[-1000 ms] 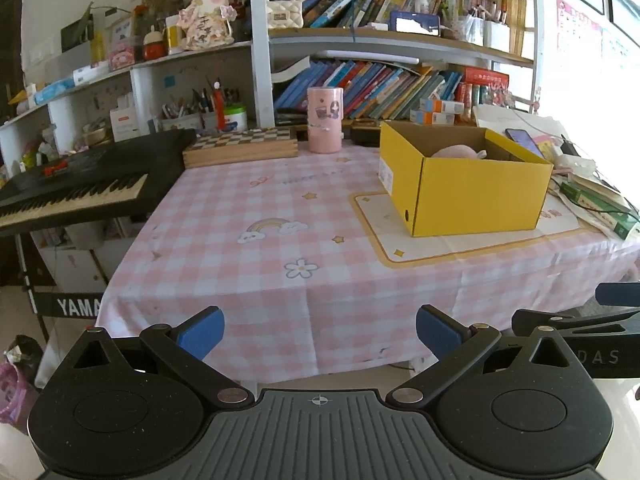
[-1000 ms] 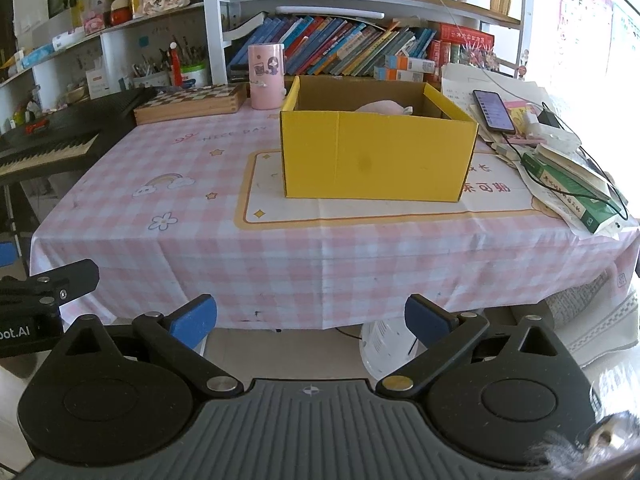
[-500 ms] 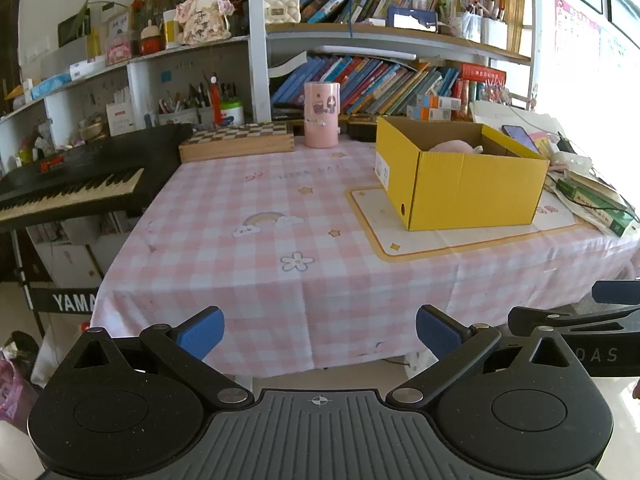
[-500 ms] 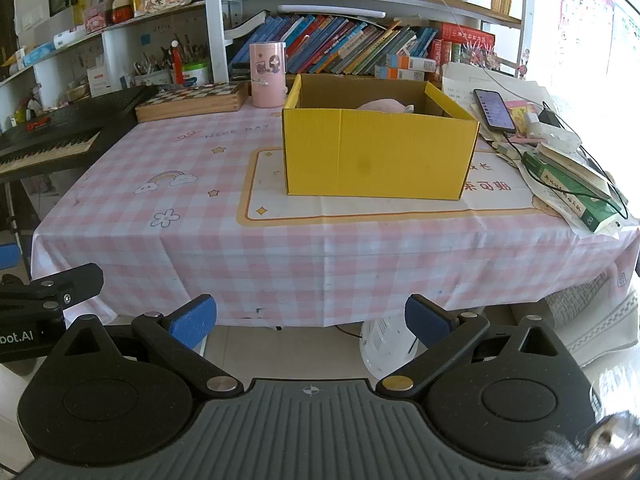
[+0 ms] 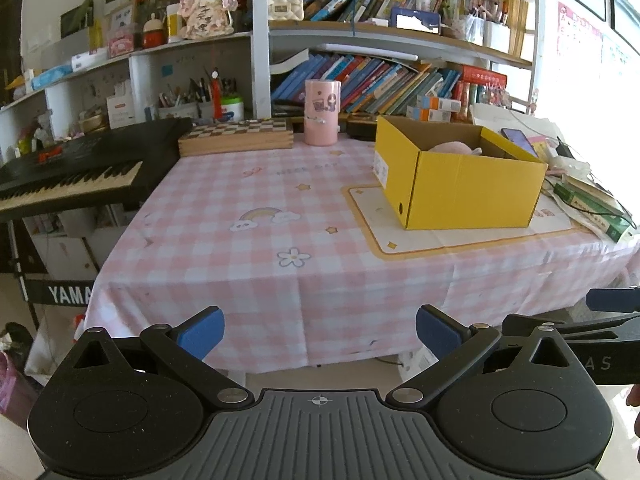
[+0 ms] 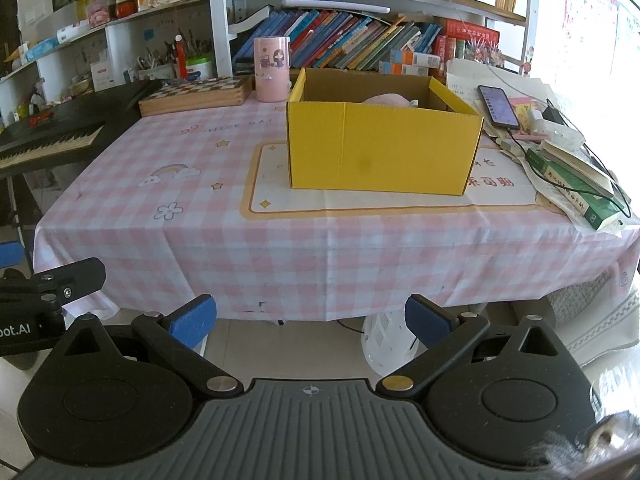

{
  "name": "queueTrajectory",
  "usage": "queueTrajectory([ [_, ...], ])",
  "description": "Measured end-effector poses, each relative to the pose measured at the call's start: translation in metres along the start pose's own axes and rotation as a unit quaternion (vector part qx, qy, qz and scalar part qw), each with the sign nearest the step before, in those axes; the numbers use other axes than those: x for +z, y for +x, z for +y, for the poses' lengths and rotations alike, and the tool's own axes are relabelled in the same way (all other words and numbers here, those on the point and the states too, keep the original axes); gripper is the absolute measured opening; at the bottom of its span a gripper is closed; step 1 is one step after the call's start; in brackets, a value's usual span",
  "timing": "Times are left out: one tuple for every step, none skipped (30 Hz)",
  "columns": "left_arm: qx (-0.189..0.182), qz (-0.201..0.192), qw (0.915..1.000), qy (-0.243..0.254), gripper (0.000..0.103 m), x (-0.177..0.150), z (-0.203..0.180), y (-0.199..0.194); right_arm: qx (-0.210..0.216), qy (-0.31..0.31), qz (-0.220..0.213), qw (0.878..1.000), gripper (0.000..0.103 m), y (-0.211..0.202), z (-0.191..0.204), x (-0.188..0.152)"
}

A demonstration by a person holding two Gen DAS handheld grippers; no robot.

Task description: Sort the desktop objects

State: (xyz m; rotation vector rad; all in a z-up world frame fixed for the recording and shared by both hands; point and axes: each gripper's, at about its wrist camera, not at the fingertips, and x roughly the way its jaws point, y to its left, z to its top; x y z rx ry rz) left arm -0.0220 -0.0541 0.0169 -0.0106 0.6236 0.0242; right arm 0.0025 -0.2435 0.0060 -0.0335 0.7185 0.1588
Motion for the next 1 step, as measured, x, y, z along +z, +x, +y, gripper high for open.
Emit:
queueTrajectory([
  [0.000, -0.001, 1.0000, -0.001, 0.103, 0.0007, 0.0005, 0.0004, 0.000, 0.000, 0.000, 1.000, 0.102, -0.0001, 0.0008, -0.0001],
])
